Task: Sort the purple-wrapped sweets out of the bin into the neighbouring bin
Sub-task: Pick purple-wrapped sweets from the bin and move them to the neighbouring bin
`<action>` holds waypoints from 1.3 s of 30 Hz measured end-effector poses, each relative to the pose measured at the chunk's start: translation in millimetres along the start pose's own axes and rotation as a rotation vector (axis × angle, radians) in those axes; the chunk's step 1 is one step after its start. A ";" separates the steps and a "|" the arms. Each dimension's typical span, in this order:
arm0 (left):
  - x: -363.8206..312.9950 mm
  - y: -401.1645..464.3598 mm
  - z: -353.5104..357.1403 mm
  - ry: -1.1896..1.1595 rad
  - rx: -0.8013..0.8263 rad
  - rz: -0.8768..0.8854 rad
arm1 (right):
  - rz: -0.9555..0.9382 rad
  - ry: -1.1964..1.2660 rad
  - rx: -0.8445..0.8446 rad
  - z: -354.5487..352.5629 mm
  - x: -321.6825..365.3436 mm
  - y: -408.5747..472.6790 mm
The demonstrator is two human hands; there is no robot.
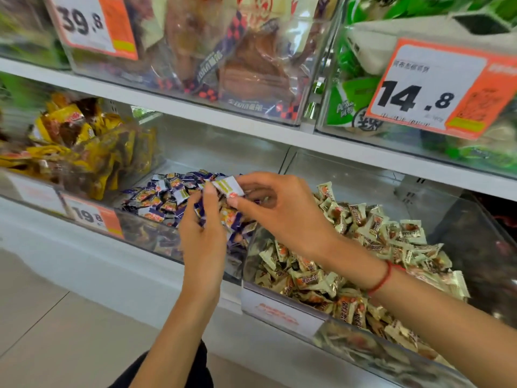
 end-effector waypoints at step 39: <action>25.2 8.7 6.3 1.011 0.711 0.458 | -0.361 -0.936 0.766 -10.1 -89.9 -79.0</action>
Point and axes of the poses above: each hand's wrist, its own y-axis towards the middle knuckle, its own z-axis out of the palm, x = y × z, the point moved 2 cm from there along y, towards the middle knuckle, and after that the axes turned 9 degrees about -y, right-handed, at the moved point
